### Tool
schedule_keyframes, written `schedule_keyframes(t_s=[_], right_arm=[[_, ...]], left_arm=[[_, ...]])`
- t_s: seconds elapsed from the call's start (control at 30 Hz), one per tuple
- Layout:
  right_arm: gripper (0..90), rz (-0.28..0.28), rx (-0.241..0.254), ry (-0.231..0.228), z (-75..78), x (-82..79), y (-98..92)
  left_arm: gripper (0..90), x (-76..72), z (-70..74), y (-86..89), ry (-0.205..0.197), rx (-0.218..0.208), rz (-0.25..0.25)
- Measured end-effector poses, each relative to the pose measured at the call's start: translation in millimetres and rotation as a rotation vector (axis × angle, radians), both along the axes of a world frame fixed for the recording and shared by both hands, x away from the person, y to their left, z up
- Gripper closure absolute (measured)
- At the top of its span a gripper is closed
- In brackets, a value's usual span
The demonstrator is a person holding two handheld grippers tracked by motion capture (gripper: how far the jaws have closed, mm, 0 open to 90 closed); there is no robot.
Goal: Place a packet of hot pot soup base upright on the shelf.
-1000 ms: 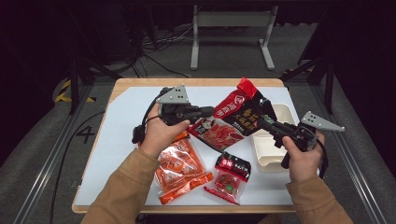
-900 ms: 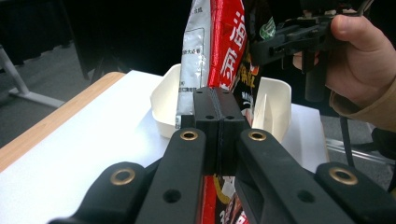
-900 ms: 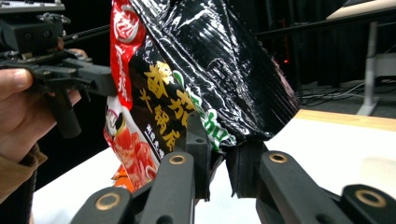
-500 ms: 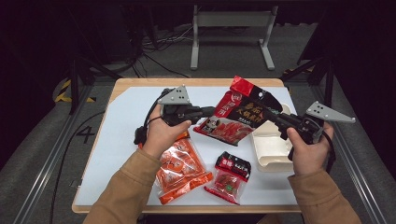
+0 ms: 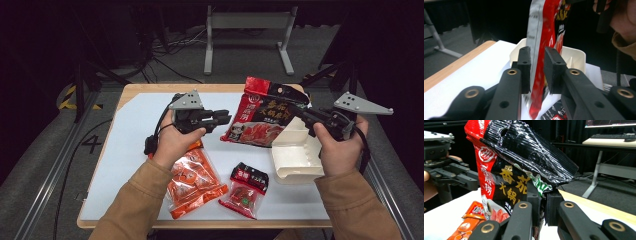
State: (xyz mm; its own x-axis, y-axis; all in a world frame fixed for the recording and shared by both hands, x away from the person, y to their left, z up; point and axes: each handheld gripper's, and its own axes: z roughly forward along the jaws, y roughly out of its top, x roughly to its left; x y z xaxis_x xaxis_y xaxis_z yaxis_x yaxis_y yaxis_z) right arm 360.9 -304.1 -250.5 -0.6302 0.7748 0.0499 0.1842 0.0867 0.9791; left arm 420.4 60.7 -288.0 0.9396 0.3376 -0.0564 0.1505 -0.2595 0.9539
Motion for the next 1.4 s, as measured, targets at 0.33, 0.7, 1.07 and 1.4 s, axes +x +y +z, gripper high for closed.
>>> schedule_keyframes(t_s=[0.33, 0.7, 1.07, 1.4], right_arm=[[84.5, -0.052, -0.069, -0.01, 16.2, 9.8, -14.4], [84.4, -0.109, -0.117, -0.009, 26.3, 29.0, -32.4], [84.5, -0.164, -0.137, 0.001, 26.8, 42.7, -45.3], [84.4, -0.211, -0.164, 0.008, 31.9, 56.8, -43.6]], left_arm=[[69.4, -4.1, -8.8, 25.0, 0.013, 0.005, 0.058], [66.0, -16.1, -26.1, 59.0, 0.019, 0.035, 0.121], [59.4, -29.0, -47.5, 93.8, 0.049, 0.07, 0.185], [54.6, -30.8, -64.5, 113.3, 0.07, 0.094, 0.246]])
